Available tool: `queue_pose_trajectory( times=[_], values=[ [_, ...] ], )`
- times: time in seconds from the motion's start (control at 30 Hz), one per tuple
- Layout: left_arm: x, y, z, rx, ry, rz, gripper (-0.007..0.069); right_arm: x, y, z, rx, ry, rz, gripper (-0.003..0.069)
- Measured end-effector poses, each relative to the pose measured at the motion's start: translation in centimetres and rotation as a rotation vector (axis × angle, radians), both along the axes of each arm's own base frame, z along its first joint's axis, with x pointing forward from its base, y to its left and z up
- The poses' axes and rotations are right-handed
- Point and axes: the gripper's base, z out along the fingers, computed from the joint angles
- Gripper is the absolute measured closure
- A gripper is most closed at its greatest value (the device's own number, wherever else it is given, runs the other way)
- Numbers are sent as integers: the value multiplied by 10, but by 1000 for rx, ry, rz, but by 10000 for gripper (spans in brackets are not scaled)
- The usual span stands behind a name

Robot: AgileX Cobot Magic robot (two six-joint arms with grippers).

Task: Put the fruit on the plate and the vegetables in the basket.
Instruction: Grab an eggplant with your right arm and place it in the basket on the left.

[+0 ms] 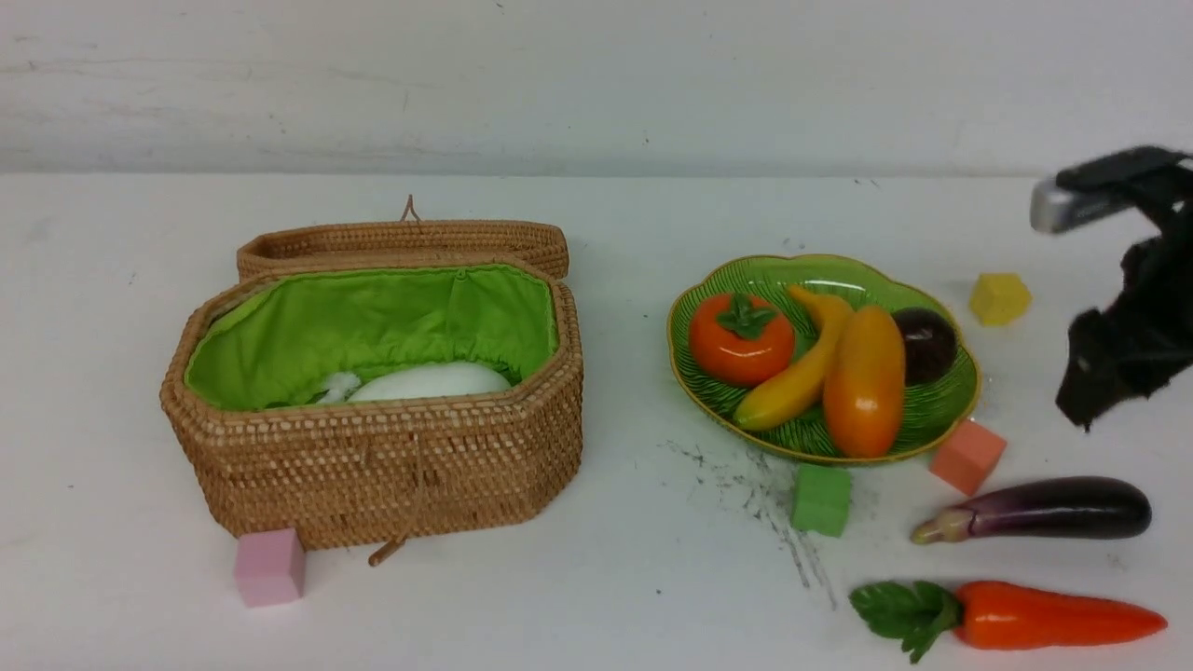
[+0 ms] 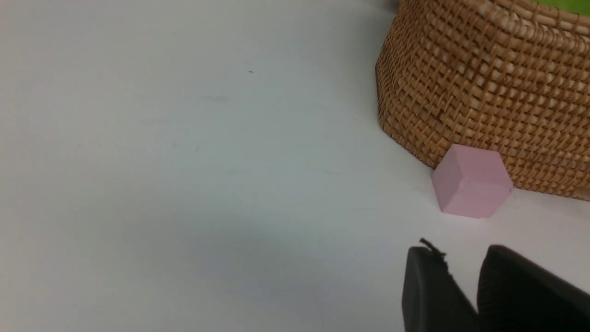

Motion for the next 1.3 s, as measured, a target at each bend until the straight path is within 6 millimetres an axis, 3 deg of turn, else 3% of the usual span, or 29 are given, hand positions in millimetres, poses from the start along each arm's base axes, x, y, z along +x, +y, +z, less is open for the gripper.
queue_pose_trajectory(
  times=[0.03,0.13,0.27,0.4,0.53,1.0,1.13,1.3],
  values=[
    [0,0,0,0,0,0,459,-9,3,-12,-10,42,191,174],
    [0,0,0,0,0,0,459,-21,4,-31,-38,82,507,193],
    [0,0,0,0,0,0,459,-22,0,-39,-113,47,661,196],
    [0,0,0,0,0,0,459,-11,-5,-38,-224,-65,731,197],
    [0,0,0,0,0,0,459,-7,-5,-45,-234,-66,781,197],
    [0,0,0,0,0,0,456,8,-7,-108,-182,75,832,209],
    [0,0,0,0,0,0,454,8,-7,-111,-179,86,835,253],
    [0,0,0,0,0,0,448,7,-8,-109,-175,96,816,258]
  ],
)
